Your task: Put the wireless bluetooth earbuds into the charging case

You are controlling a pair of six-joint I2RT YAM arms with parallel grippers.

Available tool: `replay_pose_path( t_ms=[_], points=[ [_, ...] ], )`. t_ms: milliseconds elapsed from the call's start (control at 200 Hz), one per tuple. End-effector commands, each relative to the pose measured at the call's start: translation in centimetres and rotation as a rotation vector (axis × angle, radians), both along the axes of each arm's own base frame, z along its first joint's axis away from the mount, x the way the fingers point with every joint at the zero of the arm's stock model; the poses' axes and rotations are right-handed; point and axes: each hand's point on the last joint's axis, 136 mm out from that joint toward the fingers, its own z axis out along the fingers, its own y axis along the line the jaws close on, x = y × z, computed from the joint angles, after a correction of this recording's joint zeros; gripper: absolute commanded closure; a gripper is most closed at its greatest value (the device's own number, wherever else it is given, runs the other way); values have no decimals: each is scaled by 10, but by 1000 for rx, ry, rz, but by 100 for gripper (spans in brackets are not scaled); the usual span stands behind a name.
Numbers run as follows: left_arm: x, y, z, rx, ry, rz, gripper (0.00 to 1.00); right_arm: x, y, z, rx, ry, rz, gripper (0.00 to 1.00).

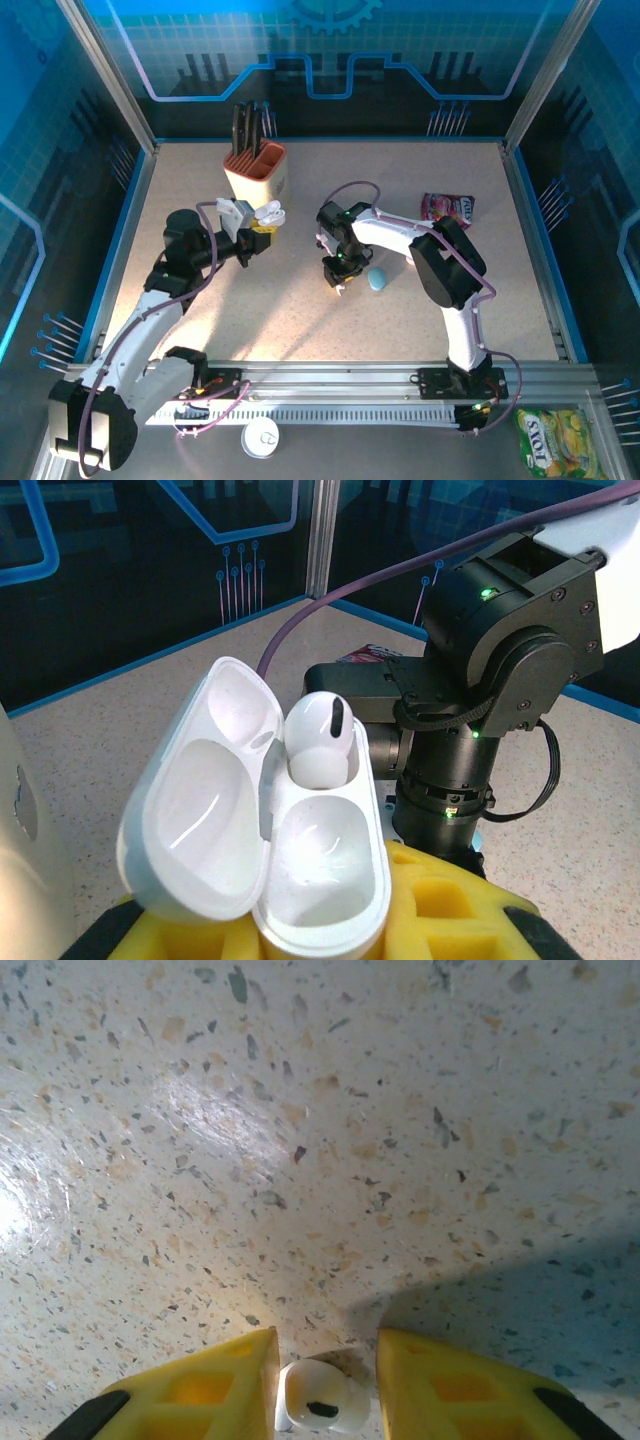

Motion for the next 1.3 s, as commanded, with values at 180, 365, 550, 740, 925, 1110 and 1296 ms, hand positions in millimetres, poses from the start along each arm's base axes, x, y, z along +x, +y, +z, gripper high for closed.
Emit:
replay_pose_path(
  t_ms=[180, 365, 550, 740, 925, 1110, 1296],
  points=[
    [-1, -1, 7, -3, -34, -19, 84, -34, -1, 1, -21, 96, 8, 66],
    [-1, -1, 6, -1, -34, -19, 84, -36, -3, 2, -19, 97, 4, 66],
    [-1, -1, 5, -1, -32, -20, 84, -37, -3, 2, -18, 100, 0, 68],
    [0, -1, 5, -1, -32, -20, 84, -37, -4, 2, -25, 95, -1, 76],
    [-1, -1, 6, 0, -33, -22, 84, -28, -7, 9, -34, 40, -15, 79],
    [1, -1, 4, 2, -20, -18, 84, -5, -12, 35, 1, -96, -72, 79],
    [2, -5, 3, 1, -9, -29, 84, 26, -14, 85, 94, -318, -109, 79]
  ],
)
